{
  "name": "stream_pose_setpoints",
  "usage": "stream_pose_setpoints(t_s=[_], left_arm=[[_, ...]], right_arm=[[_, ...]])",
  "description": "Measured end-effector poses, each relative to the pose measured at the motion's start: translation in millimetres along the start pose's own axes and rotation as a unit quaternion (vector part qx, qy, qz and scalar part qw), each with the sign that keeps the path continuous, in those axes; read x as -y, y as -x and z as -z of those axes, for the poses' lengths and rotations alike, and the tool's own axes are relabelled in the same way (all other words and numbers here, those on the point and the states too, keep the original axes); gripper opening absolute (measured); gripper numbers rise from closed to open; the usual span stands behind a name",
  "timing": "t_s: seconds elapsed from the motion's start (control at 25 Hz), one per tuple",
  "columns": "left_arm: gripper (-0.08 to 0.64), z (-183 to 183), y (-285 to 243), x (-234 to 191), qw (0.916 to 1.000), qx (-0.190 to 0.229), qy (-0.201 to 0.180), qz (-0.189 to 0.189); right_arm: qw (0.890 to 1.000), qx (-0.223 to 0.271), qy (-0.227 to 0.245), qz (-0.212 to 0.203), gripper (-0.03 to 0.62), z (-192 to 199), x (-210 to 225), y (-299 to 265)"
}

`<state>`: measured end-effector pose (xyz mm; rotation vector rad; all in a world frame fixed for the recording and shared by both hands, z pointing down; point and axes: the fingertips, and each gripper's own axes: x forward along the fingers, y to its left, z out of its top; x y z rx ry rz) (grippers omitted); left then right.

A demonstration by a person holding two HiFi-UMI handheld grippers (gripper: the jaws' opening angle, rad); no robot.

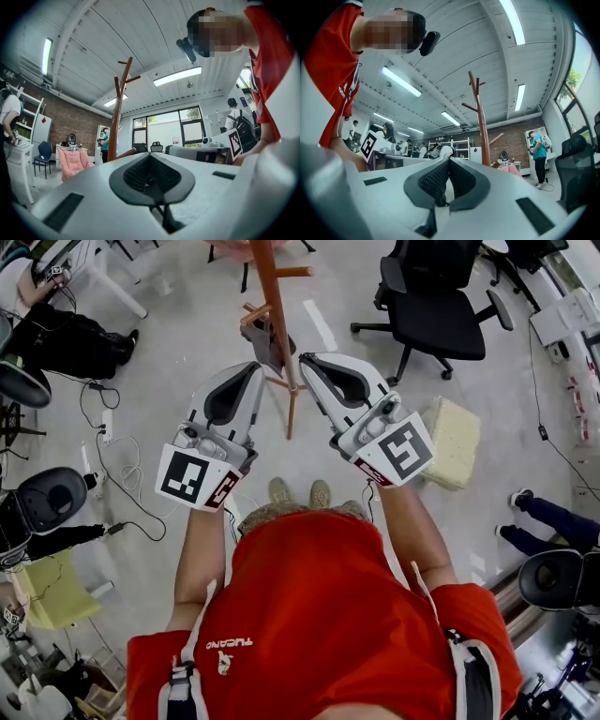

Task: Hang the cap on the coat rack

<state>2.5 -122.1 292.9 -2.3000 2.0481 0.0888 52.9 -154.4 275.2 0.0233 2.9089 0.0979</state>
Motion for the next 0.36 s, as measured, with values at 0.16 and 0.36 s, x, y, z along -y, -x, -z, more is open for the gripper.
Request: stream_pose_setpoints(t_s=[0.16,0.36], left_arm=[[0.008,1.5,1.2,-1.8,1.0000,-0.001,0.004,0.004],[0.008,3.7,4.8,-4.8,0.9999,0.002,0.007,0.011]], right_arm=[[1.000,-0.003,0.003,0.000,0.023,0.2,-1.9,-1.0],[1.000,-0.005,0.006,0.003,0.023,3.9,-5.7,-5.1]])
